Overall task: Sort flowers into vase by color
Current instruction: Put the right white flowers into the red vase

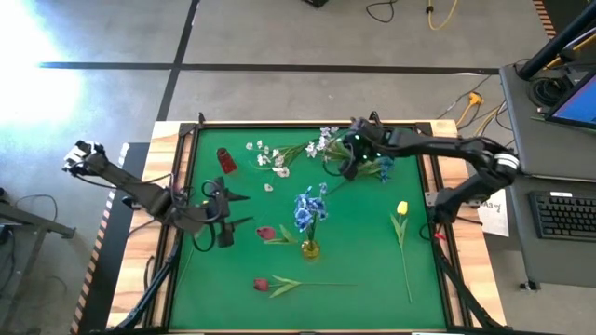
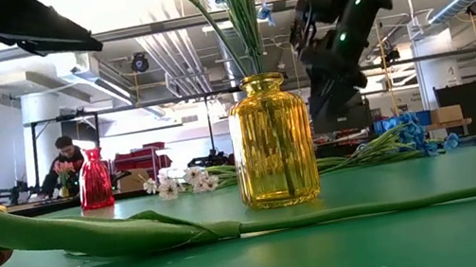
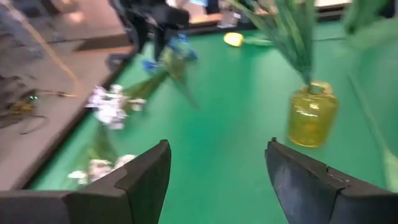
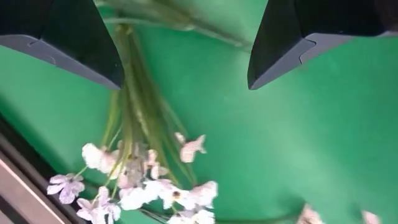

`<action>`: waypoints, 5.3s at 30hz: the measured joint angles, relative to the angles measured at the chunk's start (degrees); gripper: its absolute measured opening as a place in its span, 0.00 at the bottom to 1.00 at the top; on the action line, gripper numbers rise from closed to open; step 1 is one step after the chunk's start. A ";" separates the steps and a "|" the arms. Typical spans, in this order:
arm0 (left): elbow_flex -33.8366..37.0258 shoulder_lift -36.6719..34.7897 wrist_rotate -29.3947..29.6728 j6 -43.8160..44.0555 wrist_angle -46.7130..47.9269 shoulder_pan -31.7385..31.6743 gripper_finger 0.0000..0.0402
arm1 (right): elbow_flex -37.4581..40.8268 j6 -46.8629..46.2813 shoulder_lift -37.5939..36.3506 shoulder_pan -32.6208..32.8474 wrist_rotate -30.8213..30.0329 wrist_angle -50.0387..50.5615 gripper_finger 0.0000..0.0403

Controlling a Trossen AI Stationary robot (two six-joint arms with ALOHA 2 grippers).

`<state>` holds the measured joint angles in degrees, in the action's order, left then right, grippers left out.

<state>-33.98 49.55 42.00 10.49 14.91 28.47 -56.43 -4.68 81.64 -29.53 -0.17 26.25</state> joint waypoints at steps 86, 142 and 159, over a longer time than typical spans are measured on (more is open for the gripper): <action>0.42 6.44 -47.12 -13.20 -43.77 -44.69 0.57 | -4.99 0.96 -4.47 -6.24 27.10 -52.11 0.10; -36.70 44.56 -76.80 -5.23 -40.65 -60.35 0.02 | -4.99 -2.83 -0.50 -2.11 30.25 -66.56 0.19; -35.95 40.30 -77.28 -4.77 -35.71 -65.44 0.00 | -4.99 -3.28 -0.94 -3.79 30.19 -62.09 0.57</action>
<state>-69.92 89.85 -35.29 5.72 -20.80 -36.97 -61.43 -7.96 80.71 -33.32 30.02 -35.83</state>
